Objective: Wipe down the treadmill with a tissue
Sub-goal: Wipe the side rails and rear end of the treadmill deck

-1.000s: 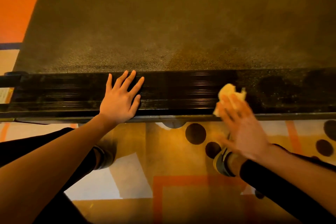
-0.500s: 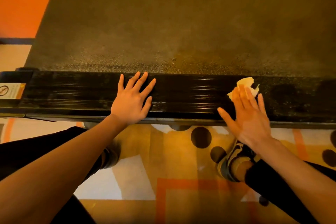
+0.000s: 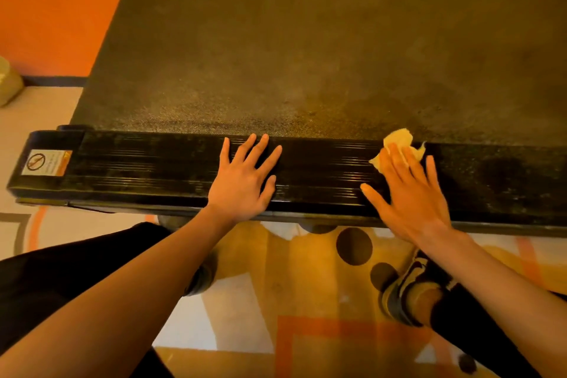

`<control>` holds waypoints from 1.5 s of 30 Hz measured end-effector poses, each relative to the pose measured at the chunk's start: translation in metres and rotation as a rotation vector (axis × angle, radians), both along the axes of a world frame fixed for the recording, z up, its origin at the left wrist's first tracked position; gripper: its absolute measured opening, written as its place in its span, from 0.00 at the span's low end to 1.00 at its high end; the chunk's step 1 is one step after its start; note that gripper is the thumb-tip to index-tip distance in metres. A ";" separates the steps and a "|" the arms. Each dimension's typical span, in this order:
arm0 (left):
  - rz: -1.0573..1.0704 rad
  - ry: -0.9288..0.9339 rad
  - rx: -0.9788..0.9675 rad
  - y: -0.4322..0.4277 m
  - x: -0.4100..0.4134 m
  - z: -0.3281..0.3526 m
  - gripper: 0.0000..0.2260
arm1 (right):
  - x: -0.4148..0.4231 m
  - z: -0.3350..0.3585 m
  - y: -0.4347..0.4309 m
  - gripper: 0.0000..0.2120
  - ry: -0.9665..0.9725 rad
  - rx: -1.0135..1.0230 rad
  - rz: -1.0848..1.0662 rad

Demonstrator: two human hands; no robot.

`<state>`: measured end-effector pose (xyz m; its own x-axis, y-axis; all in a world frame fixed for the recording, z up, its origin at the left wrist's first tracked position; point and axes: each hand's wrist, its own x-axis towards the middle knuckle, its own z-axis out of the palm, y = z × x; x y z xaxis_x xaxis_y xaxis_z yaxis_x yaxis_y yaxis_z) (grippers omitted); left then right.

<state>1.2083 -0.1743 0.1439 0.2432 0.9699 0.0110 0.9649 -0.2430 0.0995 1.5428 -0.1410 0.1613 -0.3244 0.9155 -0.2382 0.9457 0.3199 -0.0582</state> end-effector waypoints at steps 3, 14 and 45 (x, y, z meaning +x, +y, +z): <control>-0.007 -0.006 0.012 -0.001 -0.001 -0.001 0.26 | -0.005 -0.001 0.001 0.51 0.063 0.022 -0.064; -0.007 0.006 -0.003 0.000 -0.002 -0.002 0.26 | -0.050 0.004 -0.004 0.47 0.105 0.048 0.141; 0.001 -0.007 -0.022 0.000 -0.002 -0.002 0.27 | -0.147 0.001 0.001 0.51 0.227 -0.040 0.050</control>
